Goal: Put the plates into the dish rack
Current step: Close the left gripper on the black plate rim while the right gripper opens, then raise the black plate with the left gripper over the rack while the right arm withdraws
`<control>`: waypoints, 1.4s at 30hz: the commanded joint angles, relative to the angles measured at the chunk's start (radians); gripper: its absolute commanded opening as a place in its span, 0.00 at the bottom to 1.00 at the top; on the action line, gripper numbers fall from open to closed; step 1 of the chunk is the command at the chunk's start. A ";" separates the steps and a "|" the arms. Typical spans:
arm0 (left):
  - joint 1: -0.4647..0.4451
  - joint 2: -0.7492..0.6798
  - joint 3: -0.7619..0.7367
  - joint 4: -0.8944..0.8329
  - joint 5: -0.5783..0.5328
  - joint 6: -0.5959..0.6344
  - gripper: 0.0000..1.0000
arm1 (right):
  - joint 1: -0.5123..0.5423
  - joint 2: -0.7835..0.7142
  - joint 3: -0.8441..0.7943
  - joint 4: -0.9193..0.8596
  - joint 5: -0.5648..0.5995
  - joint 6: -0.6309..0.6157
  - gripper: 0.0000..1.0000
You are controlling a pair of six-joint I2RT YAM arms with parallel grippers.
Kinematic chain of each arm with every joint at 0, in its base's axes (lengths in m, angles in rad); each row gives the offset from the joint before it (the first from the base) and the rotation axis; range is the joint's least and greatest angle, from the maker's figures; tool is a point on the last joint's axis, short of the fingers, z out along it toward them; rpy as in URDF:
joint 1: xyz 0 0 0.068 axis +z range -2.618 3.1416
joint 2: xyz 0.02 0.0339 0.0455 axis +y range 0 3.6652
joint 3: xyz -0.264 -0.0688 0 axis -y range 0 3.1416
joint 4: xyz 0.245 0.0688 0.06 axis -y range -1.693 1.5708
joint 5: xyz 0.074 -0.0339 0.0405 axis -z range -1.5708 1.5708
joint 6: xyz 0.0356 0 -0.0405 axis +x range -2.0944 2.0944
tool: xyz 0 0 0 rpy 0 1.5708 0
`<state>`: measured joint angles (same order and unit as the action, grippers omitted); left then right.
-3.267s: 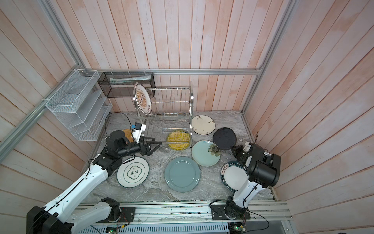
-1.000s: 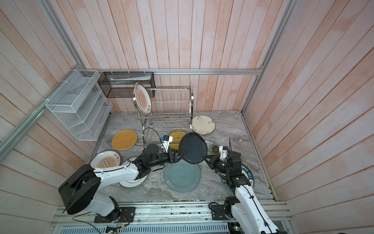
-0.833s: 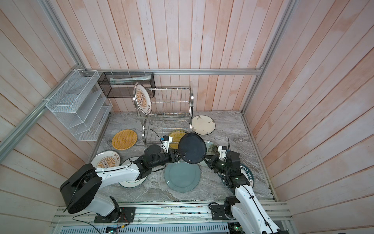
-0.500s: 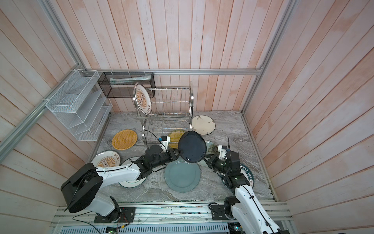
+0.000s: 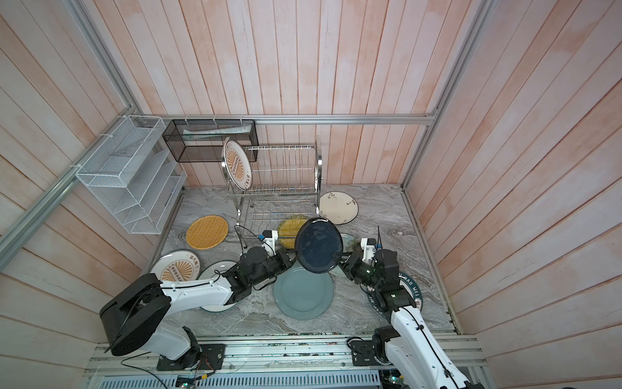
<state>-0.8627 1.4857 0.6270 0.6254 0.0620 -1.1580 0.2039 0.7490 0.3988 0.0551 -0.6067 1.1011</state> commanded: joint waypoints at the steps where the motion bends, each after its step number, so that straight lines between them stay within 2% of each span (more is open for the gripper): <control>1: -0.018 -0.134 -0.030 0.015 -0.014 0.044 0.00 | 0.003 0.012 0.100 0.034 0.058 -0.092 0.59; 4: -0.031 -0.255 -0.055 -0.101 -0.062 0.079 0.00 | 0.003 0.053 0.148 0.046 0.105 -0.136 0.68; 8: -0.083 -0.444 -0.029 -0.368 -0.188 0.162 0.00 | 0.003 0.114 0.210 0.064 0.156 -0.194 0.78; 14: -0.224 -0.619 0.149 -0.719 -0.434 0.311 0.00 | 0.005 0.184 0.236 0.108 0.177 -0.237 0.97; 17: -0.255 -0.626 0.292 -0.816 -0.529 0.424 0.00 | 0.007 0.221 0.226 0.139 0.146 -0.225 0.98; 20: -0.259 -0.600 0.445 -0.866 -0.611 0.531 0.00 | 0.008 0.228 0.210 0.162 0.136 -0.219 0.98; 23: -0.259 -0.557 0.585 -0.833 -0.685 0.664 0.00 | 0.008 0.218 0.202 0.158 0.140 -0.225 0.98; 30: -0.242 -0.338 0.930 -0.757 -0.950 1.006 0.00 | 0.018 0.183 0.184 0.150 0.129 -0.248 0.98; 35: -0.115 -0.184 1.170 -0.857 -0.948 1.100 0.00 | 0.061 0.178 0.186 0.138 0.125 -0.281 0.98; 42: 0.030 0.008 1.392 -0.953 -0.962 1.246 0.00 | 0.123 0.211 0.200 0.173 0.097 -0.305 0.98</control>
<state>-0.8703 1.4654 1.9285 -0.3531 -0.8803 0.0017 0.3031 0.9443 0.5934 0.1955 -0.4847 0.8299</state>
